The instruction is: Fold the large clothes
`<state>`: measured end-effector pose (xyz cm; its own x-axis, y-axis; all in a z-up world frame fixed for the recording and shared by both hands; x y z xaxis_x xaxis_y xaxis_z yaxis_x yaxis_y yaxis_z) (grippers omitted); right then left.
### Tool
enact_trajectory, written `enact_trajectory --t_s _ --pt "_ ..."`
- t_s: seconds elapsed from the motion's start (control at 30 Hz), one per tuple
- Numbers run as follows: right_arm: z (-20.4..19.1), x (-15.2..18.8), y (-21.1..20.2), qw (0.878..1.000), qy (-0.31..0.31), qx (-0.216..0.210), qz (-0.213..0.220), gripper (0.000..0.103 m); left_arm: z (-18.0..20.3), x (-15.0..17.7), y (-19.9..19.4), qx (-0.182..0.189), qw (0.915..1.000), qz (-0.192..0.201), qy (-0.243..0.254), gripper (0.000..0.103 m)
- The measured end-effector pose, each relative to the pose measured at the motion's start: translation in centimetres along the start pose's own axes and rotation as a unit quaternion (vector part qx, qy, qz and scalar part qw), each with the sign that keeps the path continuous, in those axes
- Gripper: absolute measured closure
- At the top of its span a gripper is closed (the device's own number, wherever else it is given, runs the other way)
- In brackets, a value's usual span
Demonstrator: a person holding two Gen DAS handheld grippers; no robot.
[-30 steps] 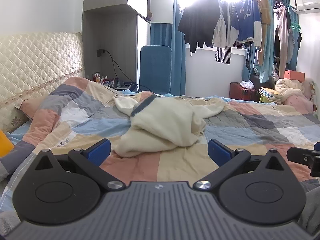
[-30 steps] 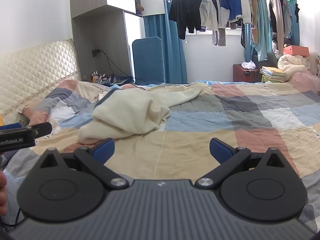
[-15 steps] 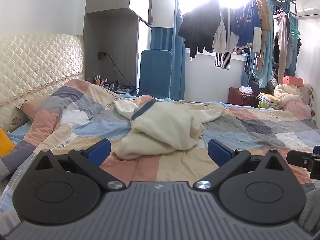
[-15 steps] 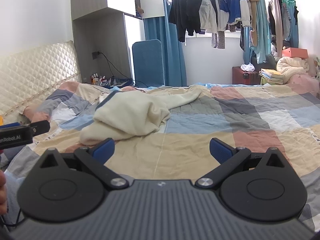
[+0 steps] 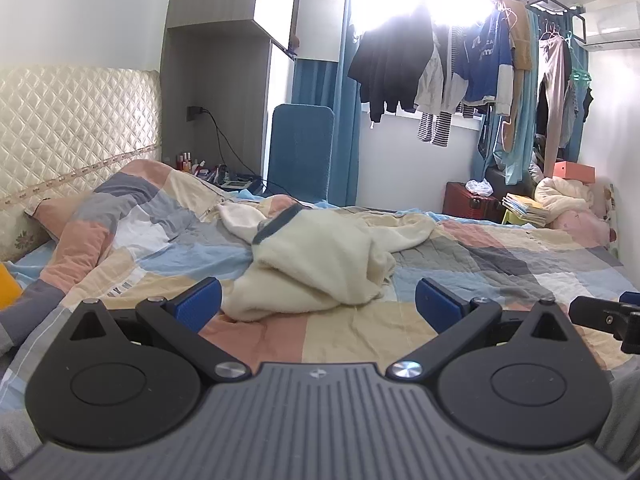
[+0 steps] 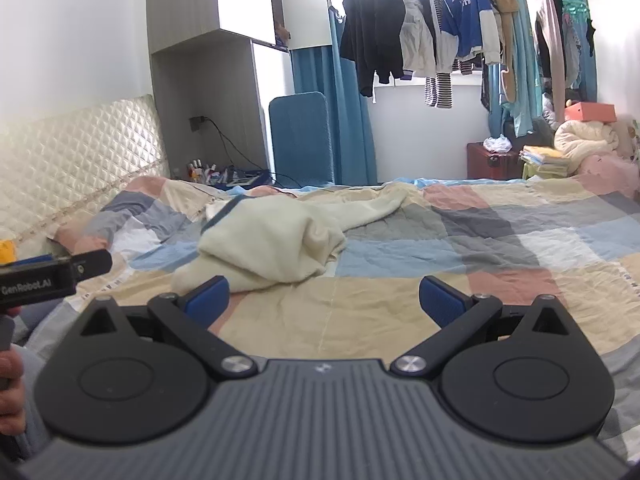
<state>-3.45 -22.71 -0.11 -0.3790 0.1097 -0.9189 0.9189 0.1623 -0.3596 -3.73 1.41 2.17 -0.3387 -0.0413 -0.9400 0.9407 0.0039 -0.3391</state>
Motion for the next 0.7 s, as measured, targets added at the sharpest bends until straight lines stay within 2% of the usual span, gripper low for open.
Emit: enact_trajectory --t_s 0.3,0.37,0.43,0.7 --pt "0.1 0.2 2.1 1.0 0.012 -0.002 -0.026 0.0 -1.3 -0.1 1.7 0.002 0.9997 -0.021 -0.012 0.0" --pt "0.1 -0.1 2.8 1.0 0.015 -0.001 -0.025 0.0 -1.5 -0.4 2.4 -0.011 0.9997 -0.022 -0.005 0.0" --pt "0.1 -0.5 3.7 0.999 0.018 0.001 -0.027 0.0 -1.8 -0.7 3.4 -0.028 0.9993 -0.024 -0.003 0.0" --pt "-0.1 -2.7 7.7 0.999 0.031 -0.009 -0.027 0.0 -2.7 -2.2 8.9 -0.018 0.9986 -0.048 -0.011 0.0"
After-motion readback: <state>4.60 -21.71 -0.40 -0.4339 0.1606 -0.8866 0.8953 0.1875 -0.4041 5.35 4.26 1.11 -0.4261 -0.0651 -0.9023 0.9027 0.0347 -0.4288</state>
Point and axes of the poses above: each gripper's, at about its wrist camera, not at the fingertips, and y roughly the way its jaws point, z to its right, x to its underside, the point moved 1 cm from there along y, roughly the way its jaws point, and after that the axes turned 2 degrees about y, right-handed, at the moved point
